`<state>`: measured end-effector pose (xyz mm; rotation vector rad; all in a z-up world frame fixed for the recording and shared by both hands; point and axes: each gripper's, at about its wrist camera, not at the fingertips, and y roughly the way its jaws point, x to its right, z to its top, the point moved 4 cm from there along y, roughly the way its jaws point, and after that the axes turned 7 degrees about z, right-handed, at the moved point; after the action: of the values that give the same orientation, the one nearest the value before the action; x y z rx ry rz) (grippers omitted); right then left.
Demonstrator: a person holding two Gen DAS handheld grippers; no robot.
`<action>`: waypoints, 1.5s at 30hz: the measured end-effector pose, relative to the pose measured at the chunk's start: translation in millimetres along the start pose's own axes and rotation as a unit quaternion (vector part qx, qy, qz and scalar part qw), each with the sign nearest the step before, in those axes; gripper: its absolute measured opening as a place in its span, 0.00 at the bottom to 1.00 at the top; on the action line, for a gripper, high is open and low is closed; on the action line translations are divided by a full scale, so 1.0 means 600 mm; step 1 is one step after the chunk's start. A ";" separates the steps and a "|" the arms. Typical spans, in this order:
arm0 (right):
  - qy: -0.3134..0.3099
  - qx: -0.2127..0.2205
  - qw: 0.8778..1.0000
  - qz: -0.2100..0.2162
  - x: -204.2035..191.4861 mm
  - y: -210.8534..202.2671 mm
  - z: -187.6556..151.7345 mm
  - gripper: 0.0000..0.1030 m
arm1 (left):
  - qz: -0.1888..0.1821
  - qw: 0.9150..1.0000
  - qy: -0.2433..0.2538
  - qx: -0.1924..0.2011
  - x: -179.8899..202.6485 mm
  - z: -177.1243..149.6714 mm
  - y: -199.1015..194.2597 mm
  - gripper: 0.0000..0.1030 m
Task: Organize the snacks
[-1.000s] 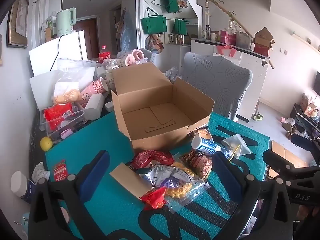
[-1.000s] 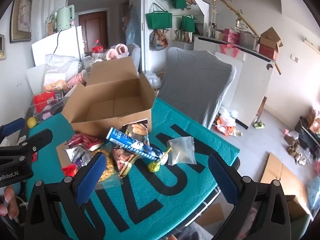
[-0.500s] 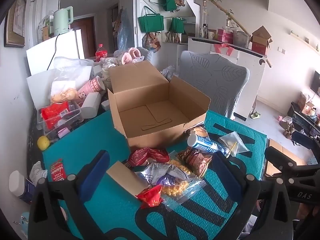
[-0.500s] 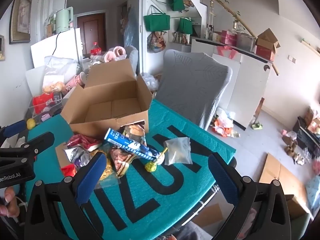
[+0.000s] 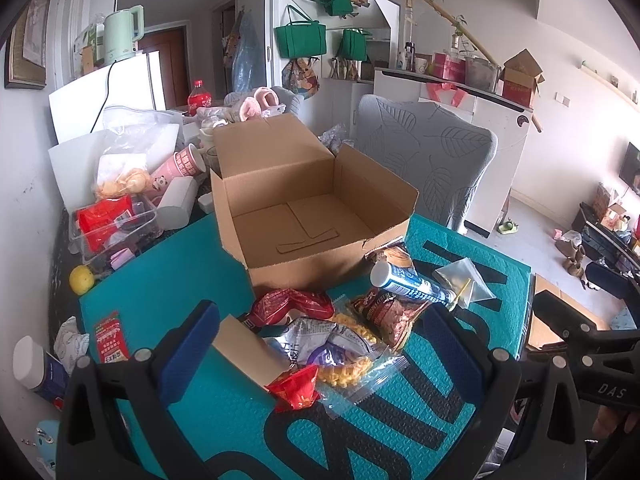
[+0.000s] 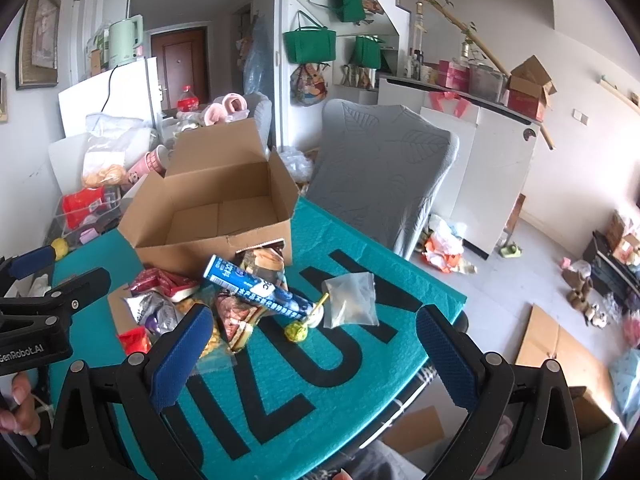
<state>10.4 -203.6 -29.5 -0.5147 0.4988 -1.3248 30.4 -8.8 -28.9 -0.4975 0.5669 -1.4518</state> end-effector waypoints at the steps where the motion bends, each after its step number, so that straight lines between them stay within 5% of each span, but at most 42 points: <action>1: 0.000 0.001 1.000 0.000 0.000 0.000 0.000 1.00 | 0.000 1.000 0.000 0.000 0.000 0.000 0.000 1.00; 45: 0.001 0.003 1.000 0.002 0.003 -0.002 -0.001 1.00 | -0.004 1.000 0.002 0.000 0.005 -0.004 -0.005 1.00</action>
<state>9.4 -205.7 -29.4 -0.5067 0.4980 -1.3222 26.7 -11.9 -28.8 -0.4985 0.5679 -1.4608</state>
